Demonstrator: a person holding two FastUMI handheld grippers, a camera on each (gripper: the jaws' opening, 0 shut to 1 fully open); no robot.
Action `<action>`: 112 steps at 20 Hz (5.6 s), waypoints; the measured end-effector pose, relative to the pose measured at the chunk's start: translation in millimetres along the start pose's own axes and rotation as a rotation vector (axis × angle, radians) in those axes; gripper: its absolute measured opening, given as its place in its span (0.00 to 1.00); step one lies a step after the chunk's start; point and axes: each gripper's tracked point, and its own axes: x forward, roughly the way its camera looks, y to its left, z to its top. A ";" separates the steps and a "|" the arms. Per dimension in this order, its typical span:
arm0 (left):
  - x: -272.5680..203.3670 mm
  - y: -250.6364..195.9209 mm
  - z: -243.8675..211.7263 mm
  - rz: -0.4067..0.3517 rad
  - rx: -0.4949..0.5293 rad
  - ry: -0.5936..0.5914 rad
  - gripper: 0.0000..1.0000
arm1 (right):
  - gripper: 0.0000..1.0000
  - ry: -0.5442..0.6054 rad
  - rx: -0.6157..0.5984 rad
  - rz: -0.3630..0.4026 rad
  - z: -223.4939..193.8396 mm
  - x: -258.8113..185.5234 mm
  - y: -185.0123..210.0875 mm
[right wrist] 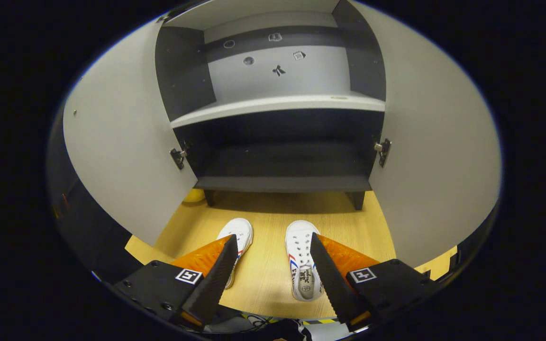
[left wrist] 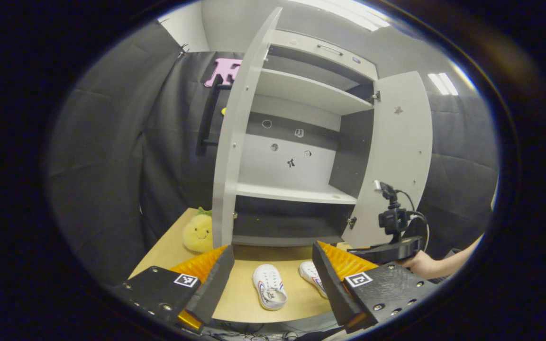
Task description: Grab one shoe with the right hand and put it into the shoe cabinet, grab the other shoe with the left hand and put it into the shoe cabinet; then close the right door with the right hand and the left door with the left hand.
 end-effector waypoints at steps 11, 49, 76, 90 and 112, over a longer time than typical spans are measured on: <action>67.7 -42.3 -4.7 -0.001 0.075 0.054 0.94 | 0.97 0.274 -0.074 0.025 -78.3 101.6 -16.8; -40.4 -29.2 -4.1 -0.167 0.164 -0.043 0.95 | 0.02 0.164 0.054 -0.151 -34.3 3.6 -24.4; -37.3 -13.8 -4.2 -0.090 0.205 -0.075 0.94 | 0.00 -0.414 0.025 -0.016 306.1 -75.6 3.1; 29.3 -22.9 5.0 0.136 0.180 -0.041 0.95 | 0.02 -0.404 0.119 -0.014 384.4 40.4 -53.8; -6.6 9.3 -2.8 0.284 0.199 -0.027 0.97 | 0.98 -0.441 0.095 -0.007 376.3 47.2 -28.3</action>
